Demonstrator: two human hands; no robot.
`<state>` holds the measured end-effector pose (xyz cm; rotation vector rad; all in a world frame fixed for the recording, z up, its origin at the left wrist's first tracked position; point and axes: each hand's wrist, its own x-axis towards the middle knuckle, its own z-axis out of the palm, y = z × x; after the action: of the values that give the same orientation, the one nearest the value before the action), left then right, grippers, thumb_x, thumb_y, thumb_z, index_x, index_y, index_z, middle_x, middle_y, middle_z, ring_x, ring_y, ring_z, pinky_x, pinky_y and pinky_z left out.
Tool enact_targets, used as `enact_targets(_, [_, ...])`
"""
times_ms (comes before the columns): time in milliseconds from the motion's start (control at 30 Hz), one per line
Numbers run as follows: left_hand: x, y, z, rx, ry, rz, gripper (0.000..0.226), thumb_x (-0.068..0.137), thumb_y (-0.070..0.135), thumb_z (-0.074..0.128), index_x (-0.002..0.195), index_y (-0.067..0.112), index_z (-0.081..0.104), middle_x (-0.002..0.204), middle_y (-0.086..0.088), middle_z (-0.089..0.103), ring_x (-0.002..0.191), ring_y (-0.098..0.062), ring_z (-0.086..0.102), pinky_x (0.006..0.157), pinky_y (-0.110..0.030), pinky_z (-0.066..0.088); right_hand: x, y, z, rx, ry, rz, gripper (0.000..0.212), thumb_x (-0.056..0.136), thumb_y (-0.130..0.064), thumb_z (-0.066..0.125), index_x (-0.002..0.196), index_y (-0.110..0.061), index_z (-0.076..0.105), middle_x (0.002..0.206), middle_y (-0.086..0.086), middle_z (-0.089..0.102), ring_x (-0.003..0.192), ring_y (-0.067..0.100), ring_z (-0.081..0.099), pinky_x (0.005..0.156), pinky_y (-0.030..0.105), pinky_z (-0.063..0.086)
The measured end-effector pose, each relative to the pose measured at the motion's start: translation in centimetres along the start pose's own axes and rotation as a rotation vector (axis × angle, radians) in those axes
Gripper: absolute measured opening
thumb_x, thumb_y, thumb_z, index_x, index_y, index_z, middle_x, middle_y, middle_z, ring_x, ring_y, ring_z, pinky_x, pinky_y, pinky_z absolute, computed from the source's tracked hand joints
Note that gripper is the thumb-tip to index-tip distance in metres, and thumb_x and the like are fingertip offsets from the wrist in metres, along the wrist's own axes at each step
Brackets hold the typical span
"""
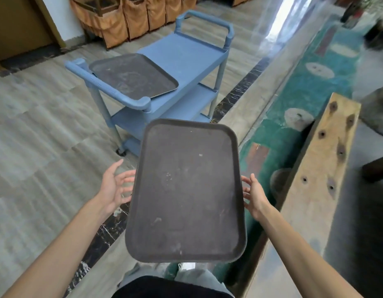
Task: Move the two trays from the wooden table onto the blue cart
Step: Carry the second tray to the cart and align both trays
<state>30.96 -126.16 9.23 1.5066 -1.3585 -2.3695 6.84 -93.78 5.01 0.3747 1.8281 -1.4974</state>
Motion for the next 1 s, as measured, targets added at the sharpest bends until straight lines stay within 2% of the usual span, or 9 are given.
enact_targets(100, [2.9,2.8,3.3,-0.019,-0.039,0.028,0.071,0.077,0.07,0.045,0.116,0.014,0.065,0.087,-0.001,0.058,0.067,-0.019,0.055,0.065,-0.032,0.039,2.6,-3.5,-1.4,0.02,0.007,-0.012,0.053,0.101,-0.06,0.025,0.12,-0.029,0.064,0.095,0.001,0.071,0.089,0.018,0.063,0.072,0.035,0.044])
enact_targets(367, [11.8,9.4,10.0,0.031,-0.063,0.028,0.082,0.074,0.071,0.046,0.126,0.01,0.065,0.111,-0.006,0.059,0.096,-0.027,0.054,0.081,-0.04,0.041,11.0,-11.3,-2.7,0.056,0.054,-0.023,0.053,0.101,-0.06,0.026,0.114,-0.028,0.065,0.075,-0.002,0.07,0.082,0.018,0.061,0.073,0.036,0.044])
enact_targets(500, [17.3,13.0,12.7,0.038,-0.056,0.032,0.084,0.069,0.072,0.05,0.124,0.01,0.066,0.111,-0.006,0.059,0.095,-0.026,0.054,0.077,-0.04,0.04,16.5,-15.8,-2.4,0.043,0.056,-0.027,0.051,0.101,-0.059,0.026,0.109,-0.029,0.066,0.067,-0.005,0.071,0.083,0.018,0.061,0.073,0.036,0.043])
enact_targets(600, [21.8,16.3,14.9,0.053,-0.053,0.049,0.074,0.07,0.067,0.055,0.118,0.013,0.069,0.109,-0.004,0.059,0.096,-0.025,0.054,0.077,-0.04,0.041,20.8,-20.0,-1.3,-0.009,0.055,-0.039,0.036,0.099,-0.047,0.039,0.109,-0.03,0.069,0.067,-0.007,0.07,0.081,0.017,0.06,0.075,0.033,0.045])
enact_targets(633, [23.2,17.4,15.6,0.065,-0.041,0.057,0.068,0.072,0.063,0.058,0.117,0.013,0.069,0.111,-0.004,0.06,0.097,-0.024,0.054,0.078,-0.041,0.041,22.1,-21.5,-0.9,-0.025,0.06,-0.041,0.031,0.096,-0.038,0.045,0.114,-0.03,0.069,0.075,-0.007,0.071,0.084,0.016,0.06,0.075,0.033,0.045])
enact_targets(700, [25.7,19.5,16.9,0.086,-0.011,0.068,0.06,0.074,0.054,0.063,0.118,0.013,0.068,0.117,-0.003,0.059,0.1,-0.024,0.055,0.081,-0.041,0.041,24.4,-24.5,-0.1,-0.054,0.061,-0.049,0.04,0.09,-0.021,0.049,0.127,-0.029,0.063,0.1,-0.004,0.069,0.095,0.016,0.059,0.079,0.032,0.044])
enact_targets(767, [27.9,21.7,17.8,0.08,0.002,0.072,0.053,0.077,0.049,0.063,0.117,0.014,0.068,0.117,-0.002,0.059,0.1,-0.024,0.055,0.081,-0.041,0.04,26.7,-27.5,0.7,-0.076,0.056,-0.053,0.044,0.088,-0.015,0.05,0.129,-0.029,0.061,0.111,-0.002,0.068,0.098,0.015,0.059,0.081,0.033,0.043])
enact_targets(933, [32.4,27.9,19.6,0.067,-0.013,0.097,0.038,0.079,0.044,0.063,0.107,0.018,0.068,0.105,0.002,0.063,0.094,-0.022,0.056,0.076,-0.038,0.042,32.1,-34.4,3.0,-0.079,0.062,-0.08,0.032,0.089,-0.014,0.053,0.112,-0.031,0.066,0.102,-0.007,0.073,0.088,0.013,0.062,0.074,0.031,0.043])
enact_targets(1000, [33.7,30.2,20.0,0.083,-0.036,0.132,0.029,0.079,0.038,0.065,0.102,0.022,0.072,0.103,0.003,0.067,0.091,-0.019,0.06,0.076,-0.036,0.045,33.6,-36.5,3.8,-0.093,0.054,-0.086,0.034,0.088,-0.012,0.052,0.112,-0.032,0.065,0.098,-0.007,0.072,0.084,0.013,0.062,0.072,0.031,0.043])
